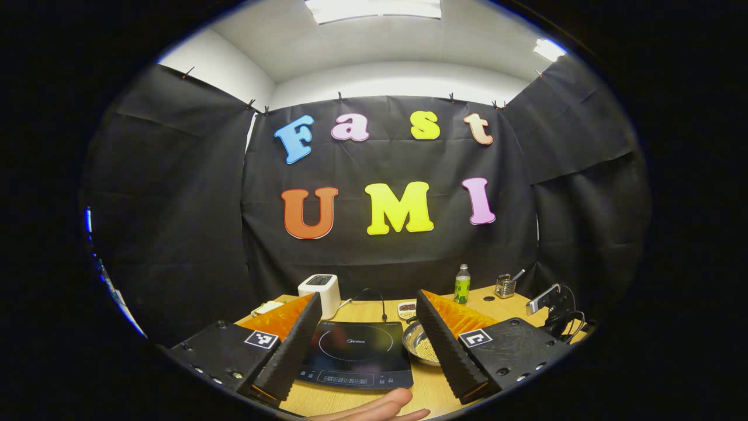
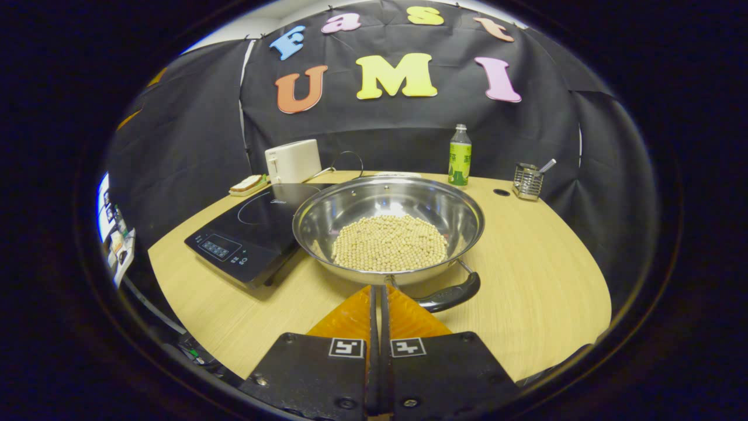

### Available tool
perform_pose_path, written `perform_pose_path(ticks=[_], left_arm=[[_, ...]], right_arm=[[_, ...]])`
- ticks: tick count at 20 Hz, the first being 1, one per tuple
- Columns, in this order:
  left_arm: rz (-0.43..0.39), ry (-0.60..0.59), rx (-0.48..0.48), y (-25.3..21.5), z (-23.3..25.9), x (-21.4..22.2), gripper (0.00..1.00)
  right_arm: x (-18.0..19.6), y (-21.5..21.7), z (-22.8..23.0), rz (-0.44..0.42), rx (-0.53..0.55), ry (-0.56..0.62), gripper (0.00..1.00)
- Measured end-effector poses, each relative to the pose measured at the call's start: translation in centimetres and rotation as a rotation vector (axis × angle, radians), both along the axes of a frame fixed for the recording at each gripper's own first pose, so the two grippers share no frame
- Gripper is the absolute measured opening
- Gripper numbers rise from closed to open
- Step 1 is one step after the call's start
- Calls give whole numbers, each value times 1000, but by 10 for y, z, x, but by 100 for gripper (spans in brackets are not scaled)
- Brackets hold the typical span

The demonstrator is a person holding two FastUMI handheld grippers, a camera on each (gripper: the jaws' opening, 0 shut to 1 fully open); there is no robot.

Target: First push the handle of the pot to place it horizontally, then grasp the pot with both hands and set it on the induction cooktop.

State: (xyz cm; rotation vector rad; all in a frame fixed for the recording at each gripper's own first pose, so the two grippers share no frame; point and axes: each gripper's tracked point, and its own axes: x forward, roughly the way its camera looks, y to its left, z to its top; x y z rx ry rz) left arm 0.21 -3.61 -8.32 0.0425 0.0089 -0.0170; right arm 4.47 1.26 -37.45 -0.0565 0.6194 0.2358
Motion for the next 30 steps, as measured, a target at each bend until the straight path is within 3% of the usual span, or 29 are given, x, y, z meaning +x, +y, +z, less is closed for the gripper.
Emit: perform_pose_path(ticks=[19,30], left_arm=[[16,32,-23,14,-11,2,96],[2,45,-4,1,-18,13,96]], right_arm=[[18,-47,3,-99,26,-1,4],[50,-90,6,-212,71,-2,4]])
